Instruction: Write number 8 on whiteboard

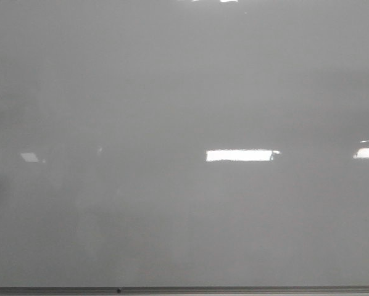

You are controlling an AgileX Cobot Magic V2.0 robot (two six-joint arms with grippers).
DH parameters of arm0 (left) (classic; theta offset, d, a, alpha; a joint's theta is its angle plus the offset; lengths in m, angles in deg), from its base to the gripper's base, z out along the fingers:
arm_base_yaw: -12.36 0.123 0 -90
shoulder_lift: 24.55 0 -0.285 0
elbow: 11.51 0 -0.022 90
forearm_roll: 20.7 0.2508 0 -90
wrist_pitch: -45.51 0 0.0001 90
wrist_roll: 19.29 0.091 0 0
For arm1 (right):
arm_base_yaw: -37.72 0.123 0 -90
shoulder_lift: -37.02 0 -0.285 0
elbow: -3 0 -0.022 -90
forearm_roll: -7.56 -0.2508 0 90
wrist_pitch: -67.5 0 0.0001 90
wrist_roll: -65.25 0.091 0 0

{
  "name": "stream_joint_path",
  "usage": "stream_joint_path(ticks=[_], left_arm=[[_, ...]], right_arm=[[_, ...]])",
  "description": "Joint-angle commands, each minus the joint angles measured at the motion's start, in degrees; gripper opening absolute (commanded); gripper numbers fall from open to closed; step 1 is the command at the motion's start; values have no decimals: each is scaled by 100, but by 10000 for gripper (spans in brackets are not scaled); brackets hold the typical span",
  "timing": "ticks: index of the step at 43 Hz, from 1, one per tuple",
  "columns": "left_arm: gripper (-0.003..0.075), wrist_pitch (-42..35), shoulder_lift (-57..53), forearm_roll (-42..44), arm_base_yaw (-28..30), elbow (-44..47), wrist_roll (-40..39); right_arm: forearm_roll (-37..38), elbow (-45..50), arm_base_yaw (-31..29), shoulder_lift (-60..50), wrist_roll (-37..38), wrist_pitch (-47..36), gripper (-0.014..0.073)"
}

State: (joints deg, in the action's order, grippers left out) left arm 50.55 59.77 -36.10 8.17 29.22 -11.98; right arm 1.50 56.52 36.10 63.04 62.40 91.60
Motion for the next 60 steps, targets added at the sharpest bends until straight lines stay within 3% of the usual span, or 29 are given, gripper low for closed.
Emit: stream_joint_path(ticks=[1,6,10,17,21,25,32,40,45,53,60], left_arm=[[-19,897,-612,194,-48,-476,15],[-19,2828,-741,224,-307,-1183,621],[-19,3926,-714,57,-645,-1656,1300],[-19,4452,-714,-673,-1501,-2037,3106],[-19,5056,-714,-994,-2045,-2131,4648],[-19,5663,-714,-1081,-2503,-2200,5488],[-19,5842,-714,-1096,-2895,-2267,5557],[-19,5842,-714,-1210,-2934,-2267,5557],[-19,5842,-714,-1210,-2934,-2267,5557],[-19,5818,-714,-1210,-2934,-2267,5557],[-19,5803,-714,-1210,-2934,-2267,5557]], right_arm=[[6,-214,-34,109,-21,-389,614],[6,-322,-34,225,-26,-61,614],[6,-584,-34,596,-127,423,614],[-265,-1193,261,1589,-484,1220,614],[-624,-1626,673,2237,-1127,1740,614],[-980,-2097,1179,2770,-1748,2437,614],[-1669,-2883,2149,3486,-2774,3498,614],[-2359,-3625,3237,4051,-3372,3451,614],[-2421,-3994,3715,4519,-3582,3166,614],[-2628,-4439,4039,5317,-4044,2922,614],[-3281,-4644,4115,5842,-4691,2939,614]])
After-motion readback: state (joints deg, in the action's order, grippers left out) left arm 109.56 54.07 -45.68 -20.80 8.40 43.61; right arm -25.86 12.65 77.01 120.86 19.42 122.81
